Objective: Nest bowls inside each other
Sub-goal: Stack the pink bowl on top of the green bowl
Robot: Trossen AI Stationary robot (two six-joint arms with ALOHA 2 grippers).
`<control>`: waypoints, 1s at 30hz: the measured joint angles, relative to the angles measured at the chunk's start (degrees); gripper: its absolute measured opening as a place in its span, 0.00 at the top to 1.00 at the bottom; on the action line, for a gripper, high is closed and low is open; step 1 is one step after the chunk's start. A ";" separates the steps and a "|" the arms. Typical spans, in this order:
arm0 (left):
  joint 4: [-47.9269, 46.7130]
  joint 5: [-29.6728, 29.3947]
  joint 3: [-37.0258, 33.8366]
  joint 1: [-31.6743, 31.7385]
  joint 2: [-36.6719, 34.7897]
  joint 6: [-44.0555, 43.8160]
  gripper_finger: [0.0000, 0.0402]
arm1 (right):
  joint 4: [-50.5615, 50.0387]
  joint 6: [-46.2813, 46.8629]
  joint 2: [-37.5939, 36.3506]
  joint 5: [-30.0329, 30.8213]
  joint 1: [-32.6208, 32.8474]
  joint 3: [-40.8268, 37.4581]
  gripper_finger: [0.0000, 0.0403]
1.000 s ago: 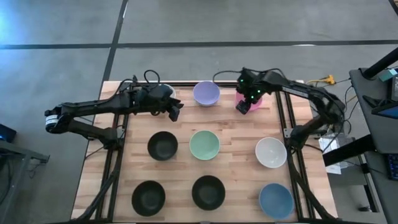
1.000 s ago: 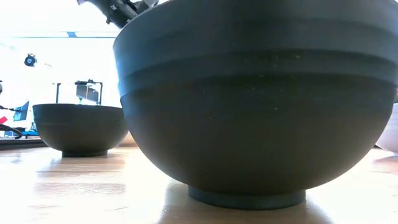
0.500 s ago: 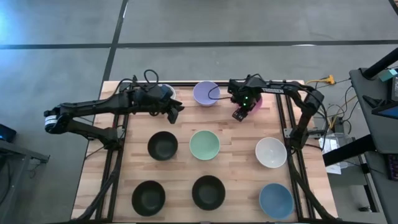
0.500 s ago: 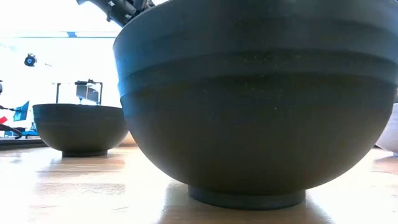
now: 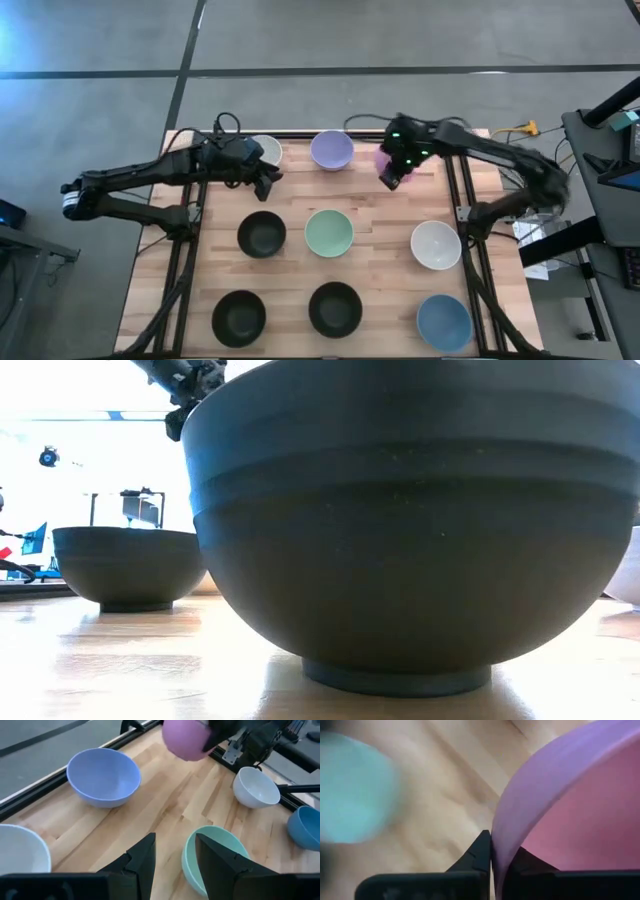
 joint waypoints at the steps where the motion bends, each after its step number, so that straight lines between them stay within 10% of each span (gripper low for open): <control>1: 0.02 0.00 -0.57 0.00 -0.91 0.00 0.70 | 4.41 0.57 -3.55 -2.54 1.43 -1.31 0.98; 10: 1.69 -0.63 -6.88 -0.04 -7.56 -3.04 0.70 | 67.22 15.03 -20.72 -8.76 24.18 -21.69 0.98; 19: 2.23 -0.66 -9.92 -0.04 -11.47 -3.02 0.70 | 40.49 1.25 -4.26 17.26 41.99 -1.82 0.98; 30: 1.94 0.96 -11.42 -0.09 -14.37 -2.99 0.70 | -4.21 -17.21 28.13 19.14 42.27 39.48 0.98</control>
